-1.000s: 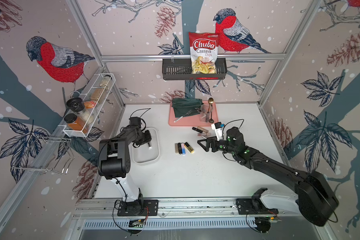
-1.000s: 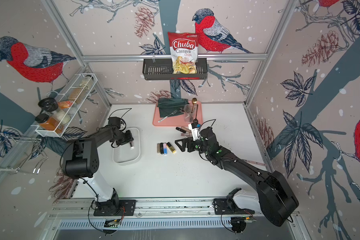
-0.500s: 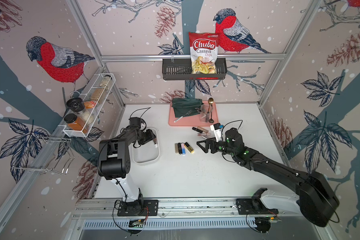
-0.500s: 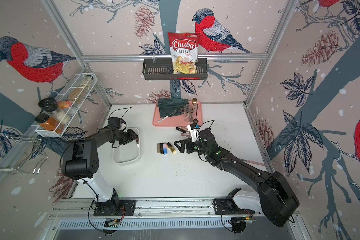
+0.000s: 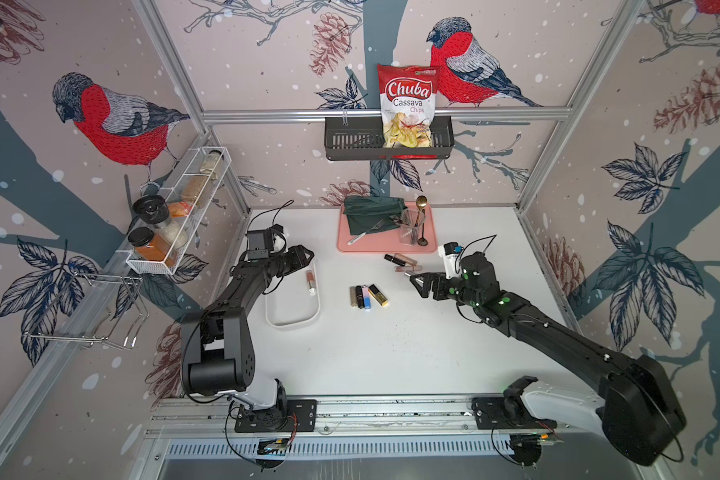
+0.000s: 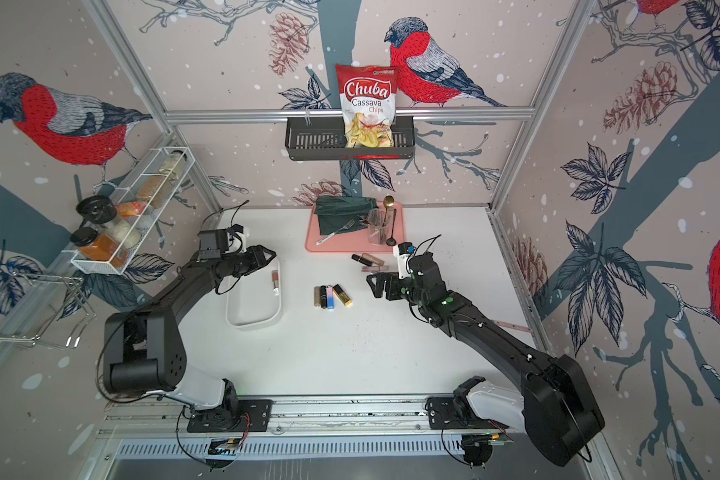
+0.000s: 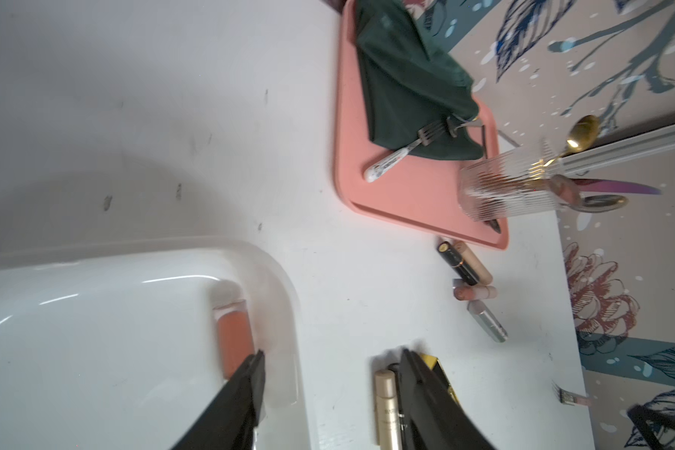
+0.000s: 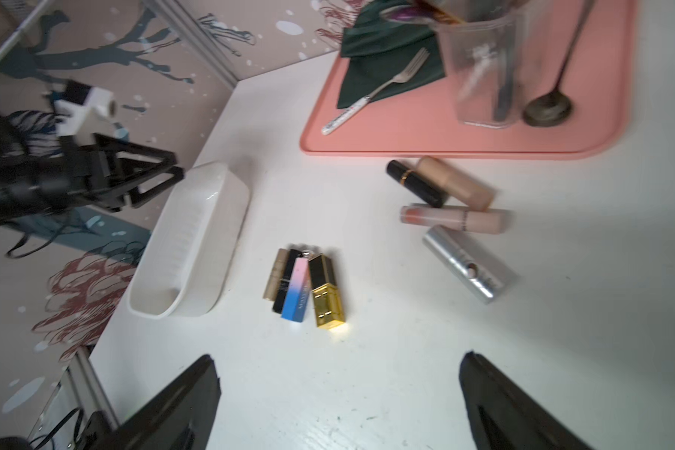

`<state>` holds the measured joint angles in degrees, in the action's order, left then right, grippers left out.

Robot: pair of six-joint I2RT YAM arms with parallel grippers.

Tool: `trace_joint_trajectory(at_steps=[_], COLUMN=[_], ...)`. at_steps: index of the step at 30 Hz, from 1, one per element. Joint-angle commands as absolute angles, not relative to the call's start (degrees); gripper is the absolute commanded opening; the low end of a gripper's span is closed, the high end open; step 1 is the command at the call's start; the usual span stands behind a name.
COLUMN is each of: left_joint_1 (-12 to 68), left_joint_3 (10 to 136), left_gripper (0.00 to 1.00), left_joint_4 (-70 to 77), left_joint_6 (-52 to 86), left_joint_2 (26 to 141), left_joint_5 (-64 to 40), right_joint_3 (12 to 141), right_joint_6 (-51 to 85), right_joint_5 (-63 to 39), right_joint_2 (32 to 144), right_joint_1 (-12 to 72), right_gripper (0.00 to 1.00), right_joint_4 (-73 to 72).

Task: Put the lipstick into the storage box
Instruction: Place the lipstick in the storage box, then pick up the lipstick at the center of the board.

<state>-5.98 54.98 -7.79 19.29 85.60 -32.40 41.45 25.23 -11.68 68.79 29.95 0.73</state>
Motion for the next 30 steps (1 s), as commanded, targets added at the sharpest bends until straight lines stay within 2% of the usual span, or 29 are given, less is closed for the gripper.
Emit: trace_joint_trajectory(at_steps=[1,4,8,19,30], left_joint_1=[-6.2,-5.7,-3.0,6.7,7.7], left_joint_3=[52.7,49.5,48.6,52.6,53.3], left_gripper=[0.60,0.60,0.61,0.62,0.63], left_joint_4=[1.5,10.5,15.1,5.3,5.4], left_joint_6=[19.4,21.4,21.6,11.9,12.7], left_joint_2=[81.9,79.2,78.4,79.9,80.4], left_joint_5=[-38.8,-46.4,-50.2,-49.1,-49.9], right_joint_3=[43.8,46.1,47.1,54.1,59.6], right_joint_6=[23.8,21.9,22.1,19.4,15.5], right_joint_5=[-9.9,-12.1,-15.9,-12.5,-5.1], right_joint_2=[71.5,76.9,81.1,94.6,103.9], right_joint_1=[25.2,21.1,20.0,24.4,28.8], right_gripper=[1.00,1.00,1.00,1.00,0.98], right_joint_4=[8.5,10.6,8.1,6.9,8.6])
